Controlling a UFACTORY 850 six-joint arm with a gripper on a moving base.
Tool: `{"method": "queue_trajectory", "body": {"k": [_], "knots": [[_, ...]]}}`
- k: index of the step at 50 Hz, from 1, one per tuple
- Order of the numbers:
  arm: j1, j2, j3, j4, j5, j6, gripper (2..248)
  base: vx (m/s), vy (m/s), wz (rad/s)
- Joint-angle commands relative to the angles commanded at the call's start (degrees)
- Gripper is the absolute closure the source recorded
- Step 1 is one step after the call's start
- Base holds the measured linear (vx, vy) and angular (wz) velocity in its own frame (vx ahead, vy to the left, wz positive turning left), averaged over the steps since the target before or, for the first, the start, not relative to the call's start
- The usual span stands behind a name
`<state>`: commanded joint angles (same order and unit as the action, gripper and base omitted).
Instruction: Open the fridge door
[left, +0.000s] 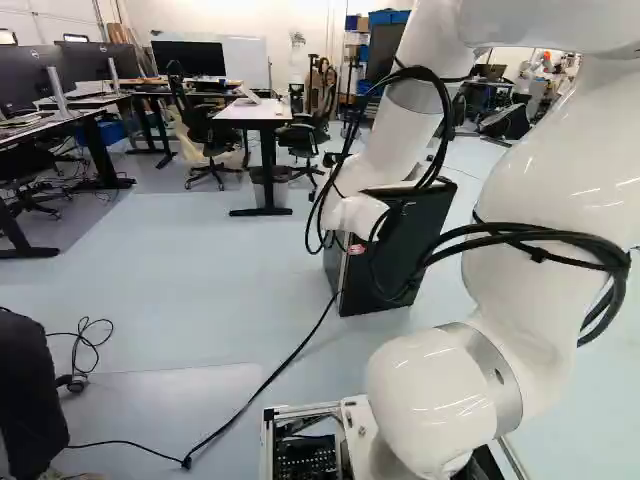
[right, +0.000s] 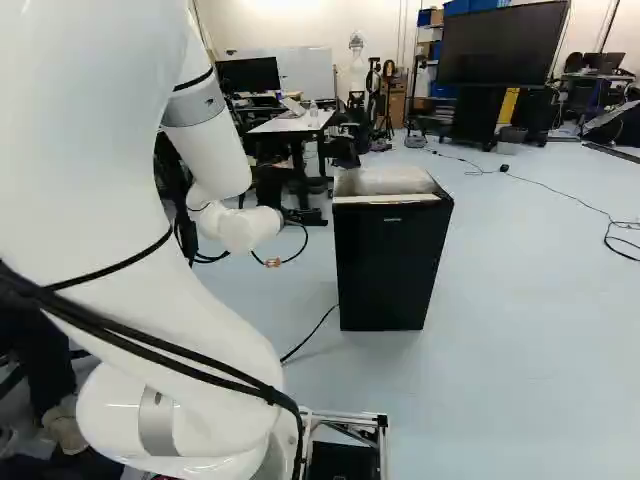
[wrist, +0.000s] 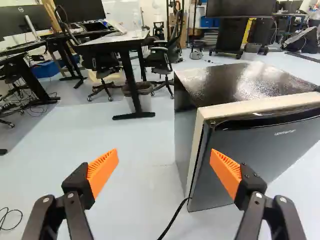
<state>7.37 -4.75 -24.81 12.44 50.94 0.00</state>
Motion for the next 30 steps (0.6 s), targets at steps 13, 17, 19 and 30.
{"method": "queue_trajectory", "body": {"k": [13,17,19,30], "knots": [[1.19,-1.83,-1.97,3.14,1.40,0.00,3,0.000,0.000,0.000],[1.53,-2.32,-2.51,4.16,1.96,0.00,3,0.000,0.000,0.000],[1.70,-2.55,-2.77,4.68,2.24,0.00,3,0.000,0.000,0.000],[2.58,-3.78,-4.12,7.57,3.95,0.00,3,0.000,0.000,0.000]]}}
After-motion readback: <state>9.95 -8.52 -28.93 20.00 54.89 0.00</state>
